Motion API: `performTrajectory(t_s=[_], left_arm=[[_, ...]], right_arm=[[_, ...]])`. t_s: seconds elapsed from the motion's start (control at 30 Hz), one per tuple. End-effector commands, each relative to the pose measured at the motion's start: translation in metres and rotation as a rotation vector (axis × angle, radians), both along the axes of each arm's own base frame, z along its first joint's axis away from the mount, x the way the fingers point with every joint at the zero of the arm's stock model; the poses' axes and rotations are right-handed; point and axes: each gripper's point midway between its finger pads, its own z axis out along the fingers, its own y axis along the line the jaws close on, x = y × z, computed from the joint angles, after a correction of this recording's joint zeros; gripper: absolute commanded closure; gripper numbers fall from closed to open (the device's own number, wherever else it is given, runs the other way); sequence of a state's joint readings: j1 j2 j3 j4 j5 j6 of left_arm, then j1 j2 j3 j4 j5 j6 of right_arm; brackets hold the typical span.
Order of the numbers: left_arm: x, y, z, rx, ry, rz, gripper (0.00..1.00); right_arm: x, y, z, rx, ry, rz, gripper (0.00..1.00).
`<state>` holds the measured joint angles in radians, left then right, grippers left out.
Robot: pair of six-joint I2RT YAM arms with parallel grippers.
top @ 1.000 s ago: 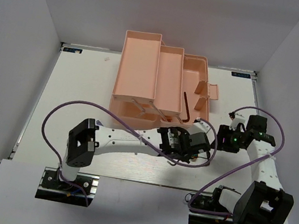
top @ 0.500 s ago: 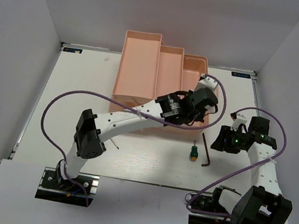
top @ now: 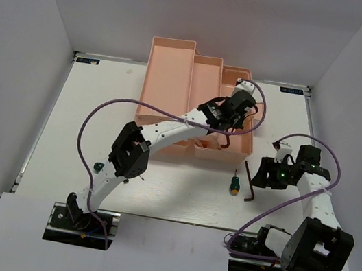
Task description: Sort the tools into containers
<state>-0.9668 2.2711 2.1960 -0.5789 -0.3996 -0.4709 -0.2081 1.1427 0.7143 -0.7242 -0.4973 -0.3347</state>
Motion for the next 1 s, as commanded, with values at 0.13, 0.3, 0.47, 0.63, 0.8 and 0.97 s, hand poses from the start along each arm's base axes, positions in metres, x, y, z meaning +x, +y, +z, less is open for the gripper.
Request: performTrajectory(t_s=[0.13, 0.3, 0.47, 0.63, 0.8, 0.97], left_arm=[[0.015, -0.018, 0.059, -0.15, -0.077, -0.072, 0.54], [0.005, -0.005, 0.103, -0.172, -0.132, -0.101, 0.32], [-0.031, 0.026, 0.145, -0.154, -0.188, -0.122, 0.29], [-0.082, 0.099, 0.117, -0.099, -0.128, -0.096, 0.29], [-0.138, 0.187, 0.077, -0.076, -0.057, 0.002, 0.29], [-0.181, 0.263, 0.053, -0.094, -0.003, 0.097, 0.25]], right_arm=[[0.009, -0.002, -0.035, -0.031, 0.017, 0.046, 0.42], [0.018, -0.001, -0.05, -0.063, 0.042, 0.036, 0.45], [0.022, -0.002, -0.058, -0.135, 0.041, 0.04, 0.45], [0.02, -0.003, -0.071, -0.218, 0.05, 0.06, 0.49], [0.011, -0.017, -0.085, -0.327, 0.096, 0.058, 0.56], [0.005, -0.018, -0.087, -0.385, 0.12, 0.092, 0.75]])
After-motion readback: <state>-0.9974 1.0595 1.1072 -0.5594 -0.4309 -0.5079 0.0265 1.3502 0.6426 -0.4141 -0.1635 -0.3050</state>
